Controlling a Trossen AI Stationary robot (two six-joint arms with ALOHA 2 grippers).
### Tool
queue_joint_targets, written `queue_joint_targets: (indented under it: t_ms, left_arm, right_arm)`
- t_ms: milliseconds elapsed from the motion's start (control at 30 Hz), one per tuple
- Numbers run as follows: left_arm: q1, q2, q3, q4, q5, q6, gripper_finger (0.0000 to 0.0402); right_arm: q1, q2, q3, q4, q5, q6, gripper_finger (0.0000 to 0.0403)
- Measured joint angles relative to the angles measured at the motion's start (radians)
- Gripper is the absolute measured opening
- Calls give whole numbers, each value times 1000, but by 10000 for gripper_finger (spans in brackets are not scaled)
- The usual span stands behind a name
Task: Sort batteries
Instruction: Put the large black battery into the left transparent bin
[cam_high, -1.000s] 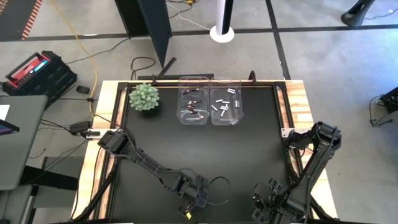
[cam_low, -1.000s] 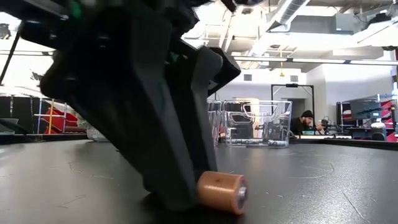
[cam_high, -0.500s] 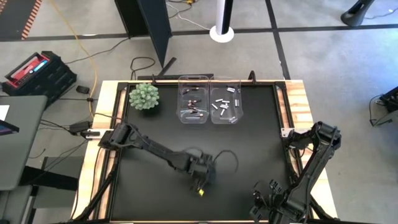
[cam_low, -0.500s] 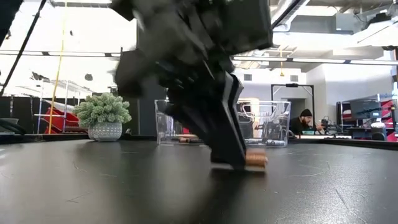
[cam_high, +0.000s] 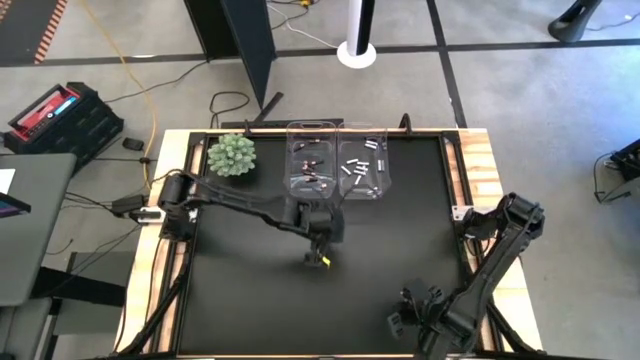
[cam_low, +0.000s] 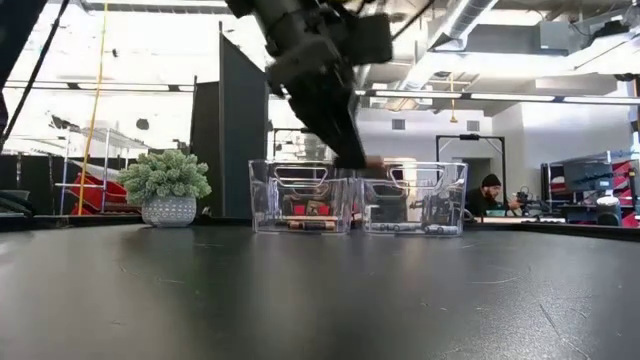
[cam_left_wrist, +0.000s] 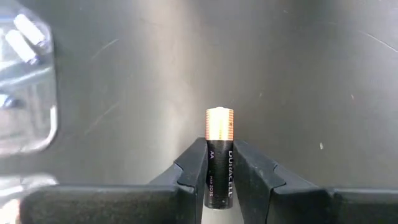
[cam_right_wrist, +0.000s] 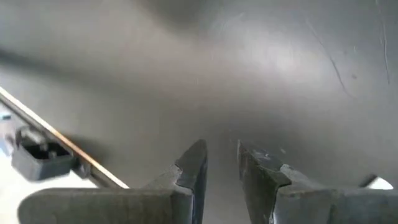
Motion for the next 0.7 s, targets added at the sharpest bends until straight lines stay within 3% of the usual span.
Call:
queue_joint_targets:
  t_ms: [200, 400, 700]
  left_arm:
    - [114, -111, 0, -101, 8, 15, 61]
    - [233, -207, 1, -102, 17, 76, 61]
    - [461, -173, 2, -67, 25, 198, 61]
  right_arm:
    - [-76, 0, 0, -6, 0, 1, 107]
    - [-151, 0, 0, -14, 0, -26, 107]
    - [-256, 1, 0, 17, 0, -114, 107]
